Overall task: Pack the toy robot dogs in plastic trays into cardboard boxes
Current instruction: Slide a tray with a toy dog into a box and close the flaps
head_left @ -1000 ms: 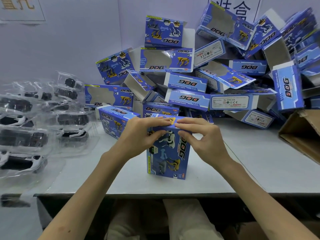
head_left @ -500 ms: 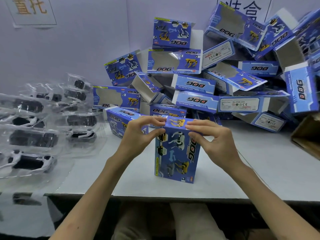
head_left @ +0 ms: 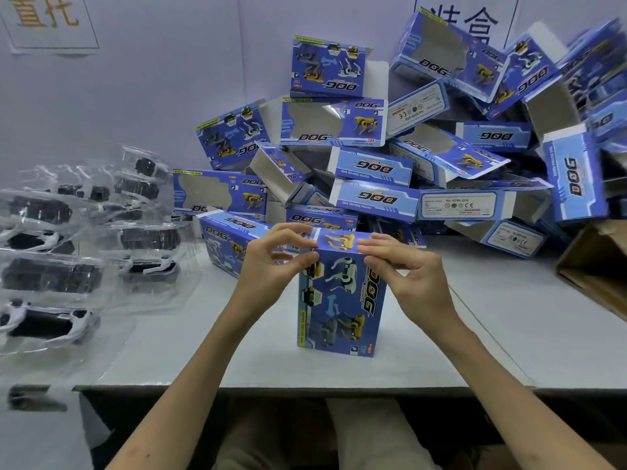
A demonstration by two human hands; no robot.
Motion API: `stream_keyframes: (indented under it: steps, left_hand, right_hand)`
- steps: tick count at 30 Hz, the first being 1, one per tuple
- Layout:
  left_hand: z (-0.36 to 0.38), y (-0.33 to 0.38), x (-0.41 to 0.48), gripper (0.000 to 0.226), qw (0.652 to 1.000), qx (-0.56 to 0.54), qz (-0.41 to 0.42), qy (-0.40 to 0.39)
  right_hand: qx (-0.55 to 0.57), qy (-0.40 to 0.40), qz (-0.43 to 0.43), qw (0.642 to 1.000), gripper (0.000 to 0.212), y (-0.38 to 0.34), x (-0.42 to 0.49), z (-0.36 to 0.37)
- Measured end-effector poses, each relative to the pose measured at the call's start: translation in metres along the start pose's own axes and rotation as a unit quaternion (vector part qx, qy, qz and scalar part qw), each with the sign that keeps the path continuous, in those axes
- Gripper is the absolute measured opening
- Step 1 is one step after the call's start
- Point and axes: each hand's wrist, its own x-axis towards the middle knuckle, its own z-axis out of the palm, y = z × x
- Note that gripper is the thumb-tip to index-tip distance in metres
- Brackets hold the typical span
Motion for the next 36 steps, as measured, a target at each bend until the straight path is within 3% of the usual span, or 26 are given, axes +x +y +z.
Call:
stream_keyframes:
  steps: [2,5,8,11,14,17,19,22,25,28,31,33,36]
  left_hand:
    - [-0.001,-0.001,0.001,0.028,0.999,0.010,-0.037,-0.018]
    - [-0.004,0.000,0.001,0.065,0.980,-0.039,-0.169,-0.097]
    - [-0.003,0.002,-0.001,0.071,0.965,-0.047,-0.213,-0.147]
    - [0.004,0.010,-0.007,0.070,0.986,0.020,-0.138,-0.092]
    - [0.017,0.019,-0.019,0.073,0.993,0.090,0.029,-0.076]
    - [0.038,0.020,-0.027,0.085,0.950,0.224,0.188,-0.112]
    - [0.058,0.015,-0.032,0.089,0.925,0.261,0.246,-0.126]
    - [0.084,0.001,-0.037,0.100,0.922,0.263,0.249,-0.136]
    - [0.098,-0.023,-0.035,0.118,0.938,0.254,0.183,-0.147]
    - [0.101,-0.047,-0.040,0.119,0.946,0.257,0.132,-0.144]
    - [0.100,-0.068,-0.044,0.109,0.948,0.249,0.117,-0.161]
    - [0.102,-0.080,-0.041,0.095,0.952,0.237,0.096,-0.170]
    - [0.105,-0.080,-0.035,0.068,0.939,0.249,0.090,-0.219]
  right_hand:
    - [0.013,0.002,0.003,1.000,0.028,0.001,-0.001,0.001]
    - [0.031,-0.016,0.028,0.999,0.028,0.001,0.001,-0.002]
    - [0.071,-0.047,0.070,0.994,0.026,-0.002,0.002,-0.012]
    - [0.170,-0.040,0.159,0.972,0.029,-0.005,-0.004,-0.027]
    - [0.280,0.000,0.342,0.897,0.056,-0.002,-0.008,-0.049]
    - [0.277,-0.106,0.456,0.839,0.071,0.001,-0.015,-0.077]
    - [0.258,-0.141,0.474,0.830,0.062,0.001,-0.022,-0.088]
    - [0.249,-0.044,0.488,0.835,0.047,0.003,-0.038,-0.100]
    - [0.278,0.124,0.473,0.827,0.036,0.009,-0.062,-0.120]
    - [0.289,0.327,0.379,0.816,0.013,0.020,-0.079,-0.153]
    - [0.255,0.482,0.254,0.799,0.008,0.041,-0.065,-0.194]
    - [0.222,0.526,0.217,0.792,0.020,0.061,-0.041,-0.223]
    - [0.093,0.469,0.327,0.816,0.037,0.099,-0.011,-0.253]
